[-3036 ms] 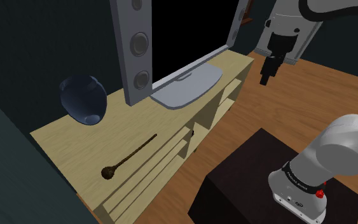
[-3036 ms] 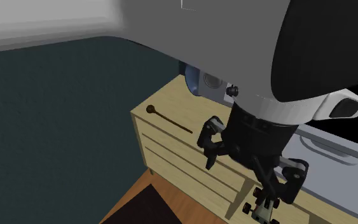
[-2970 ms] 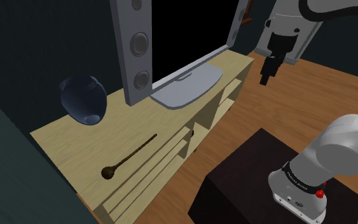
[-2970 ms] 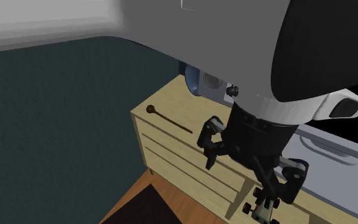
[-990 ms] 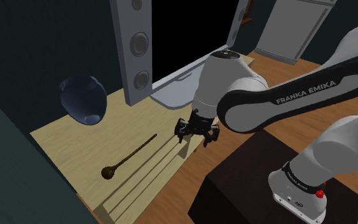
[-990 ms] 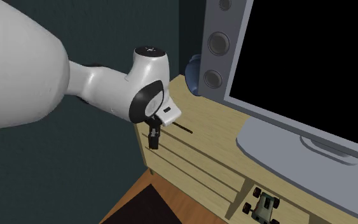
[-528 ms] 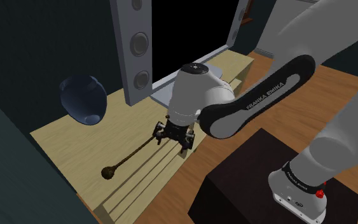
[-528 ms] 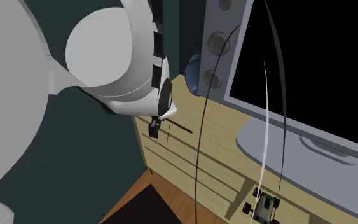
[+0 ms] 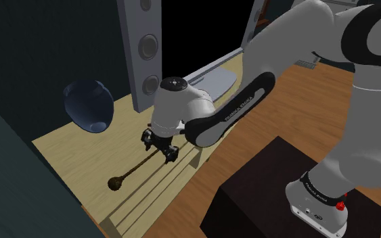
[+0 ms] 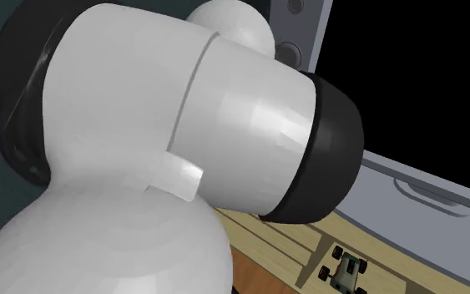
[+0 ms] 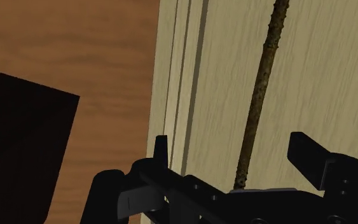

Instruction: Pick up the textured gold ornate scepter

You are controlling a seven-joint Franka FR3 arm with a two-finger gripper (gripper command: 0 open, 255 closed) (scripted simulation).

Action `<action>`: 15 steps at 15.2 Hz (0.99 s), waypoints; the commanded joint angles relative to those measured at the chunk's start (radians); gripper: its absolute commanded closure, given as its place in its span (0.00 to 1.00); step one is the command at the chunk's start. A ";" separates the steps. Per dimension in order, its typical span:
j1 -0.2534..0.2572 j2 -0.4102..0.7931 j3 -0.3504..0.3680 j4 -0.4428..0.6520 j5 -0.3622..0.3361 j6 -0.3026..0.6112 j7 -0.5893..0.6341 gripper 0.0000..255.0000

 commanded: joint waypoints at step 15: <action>0.173 0.239 -0.177 0.229 -0.120 0.038 0.201 1.00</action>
